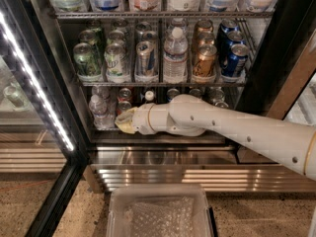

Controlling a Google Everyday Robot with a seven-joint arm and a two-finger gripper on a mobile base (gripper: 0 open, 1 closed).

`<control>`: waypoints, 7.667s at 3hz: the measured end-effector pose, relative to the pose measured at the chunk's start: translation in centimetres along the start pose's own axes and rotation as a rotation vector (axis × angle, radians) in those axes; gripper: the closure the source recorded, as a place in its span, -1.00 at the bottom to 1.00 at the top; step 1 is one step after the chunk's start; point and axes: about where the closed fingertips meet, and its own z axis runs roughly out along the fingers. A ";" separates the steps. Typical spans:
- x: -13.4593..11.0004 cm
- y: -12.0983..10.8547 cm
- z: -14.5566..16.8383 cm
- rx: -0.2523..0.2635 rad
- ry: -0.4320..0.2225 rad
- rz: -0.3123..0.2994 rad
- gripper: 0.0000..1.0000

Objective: Pick water bottle from bottom shelf of fridge

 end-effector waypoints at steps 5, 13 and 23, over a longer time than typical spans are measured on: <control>2.0 0.5 5.8 -0.045 0.097 -0.226 -1.00; -2.1 -0.9 9.9 -0.075 -0.079 -0.166 -0.68; -2.1 -1.6 9.7 -0.075 0.004 -0.146 -0.91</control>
Offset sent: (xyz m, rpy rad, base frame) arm -0.0094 0.0215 -0.0384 -0.3061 -0.1614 0.1266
